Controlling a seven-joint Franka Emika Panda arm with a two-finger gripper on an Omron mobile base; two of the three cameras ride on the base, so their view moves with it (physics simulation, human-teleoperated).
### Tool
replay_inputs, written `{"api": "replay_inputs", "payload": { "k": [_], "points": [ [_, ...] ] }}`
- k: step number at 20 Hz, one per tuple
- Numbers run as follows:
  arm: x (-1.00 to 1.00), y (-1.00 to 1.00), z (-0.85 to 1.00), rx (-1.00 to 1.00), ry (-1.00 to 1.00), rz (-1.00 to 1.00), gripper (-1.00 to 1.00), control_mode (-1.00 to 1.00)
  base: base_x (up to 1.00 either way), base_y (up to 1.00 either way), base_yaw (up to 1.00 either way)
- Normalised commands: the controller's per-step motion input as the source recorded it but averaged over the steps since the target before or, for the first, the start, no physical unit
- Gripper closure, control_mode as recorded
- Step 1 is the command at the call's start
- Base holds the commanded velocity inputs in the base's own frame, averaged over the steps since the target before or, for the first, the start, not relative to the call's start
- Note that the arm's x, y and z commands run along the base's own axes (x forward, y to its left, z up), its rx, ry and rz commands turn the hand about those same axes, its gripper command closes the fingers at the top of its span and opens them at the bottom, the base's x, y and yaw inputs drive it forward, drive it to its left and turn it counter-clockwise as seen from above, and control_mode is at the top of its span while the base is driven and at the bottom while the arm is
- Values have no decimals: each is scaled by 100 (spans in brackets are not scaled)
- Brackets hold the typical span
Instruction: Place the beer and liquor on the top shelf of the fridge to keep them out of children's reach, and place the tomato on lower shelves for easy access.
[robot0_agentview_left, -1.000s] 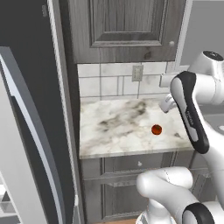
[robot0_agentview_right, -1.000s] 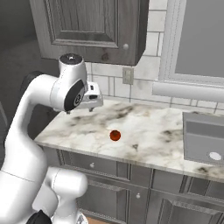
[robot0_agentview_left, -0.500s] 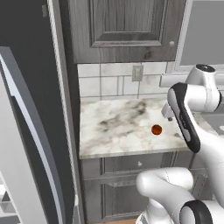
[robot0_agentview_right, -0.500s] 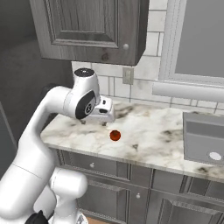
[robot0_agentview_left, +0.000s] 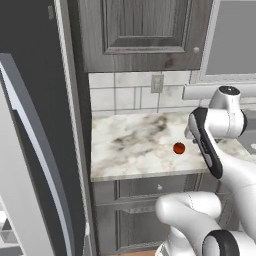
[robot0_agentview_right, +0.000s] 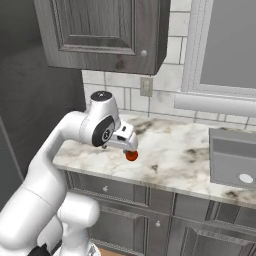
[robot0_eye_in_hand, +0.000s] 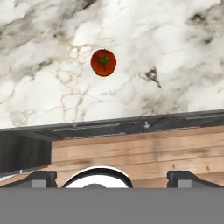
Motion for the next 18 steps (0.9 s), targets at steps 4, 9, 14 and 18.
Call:
{"api": "replay_inputs", "payload": {
  "k": [4,9,14,18],
  "points": [
    [18,1,-10,2,0,-1,-100,-100,0,0,0],
    [26,3,-15,1,0,0,-100,-100,0,0,0],
    [42,0,-34,1,1,0,-100,-100,0,0,0],
    [46,0,-41,0,2,0,-100,-100,0,0,0]
  ]
}}
